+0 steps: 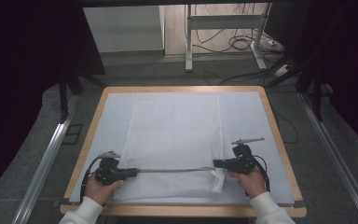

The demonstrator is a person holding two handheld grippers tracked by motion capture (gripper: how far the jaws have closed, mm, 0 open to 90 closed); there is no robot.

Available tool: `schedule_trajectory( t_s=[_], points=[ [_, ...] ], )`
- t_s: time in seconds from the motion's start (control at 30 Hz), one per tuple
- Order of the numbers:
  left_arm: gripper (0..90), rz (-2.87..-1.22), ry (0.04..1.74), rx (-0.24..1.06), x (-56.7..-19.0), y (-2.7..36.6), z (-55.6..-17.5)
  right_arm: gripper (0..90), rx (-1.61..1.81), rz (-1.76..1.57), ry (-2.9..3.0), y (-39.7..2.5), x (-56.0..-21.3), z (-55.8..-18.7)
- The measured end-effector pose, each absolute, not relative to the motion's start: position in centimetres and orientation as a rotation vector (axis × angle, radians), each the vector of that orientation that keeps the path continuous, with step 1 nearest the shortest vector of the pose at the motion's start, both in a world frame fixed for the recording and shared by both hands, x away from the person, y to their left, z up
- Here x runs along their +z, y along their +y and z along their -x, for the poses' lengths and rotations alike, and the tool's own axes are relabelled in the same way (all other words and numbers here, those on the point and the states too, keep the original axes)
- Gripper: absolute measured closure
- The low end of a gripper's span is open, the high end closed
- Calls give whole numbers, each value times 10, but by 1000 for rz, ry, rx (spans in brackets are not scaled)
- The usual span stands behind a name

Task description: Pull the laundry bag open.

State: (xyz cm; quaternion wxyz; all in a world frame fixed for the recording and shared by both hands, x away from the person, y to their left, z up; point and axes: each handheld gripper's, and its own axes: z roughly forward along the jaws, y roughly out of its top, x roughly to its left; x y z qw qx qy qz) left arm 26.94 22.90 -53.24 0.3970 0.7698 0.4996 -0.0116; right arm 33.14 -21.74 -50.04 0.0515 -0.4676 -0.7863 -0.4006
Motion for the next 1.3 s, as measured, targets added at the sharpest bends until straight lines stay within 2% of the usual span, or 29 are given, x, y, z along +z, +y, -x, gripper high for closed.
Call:
schedule_trajectory(
  t_s=[1.3],
  points=[
    [874, -1896, 1368, 11, -538, 281, -255, 881, -1203, 1424, -2403, -218, -502, -332]
  ],
)
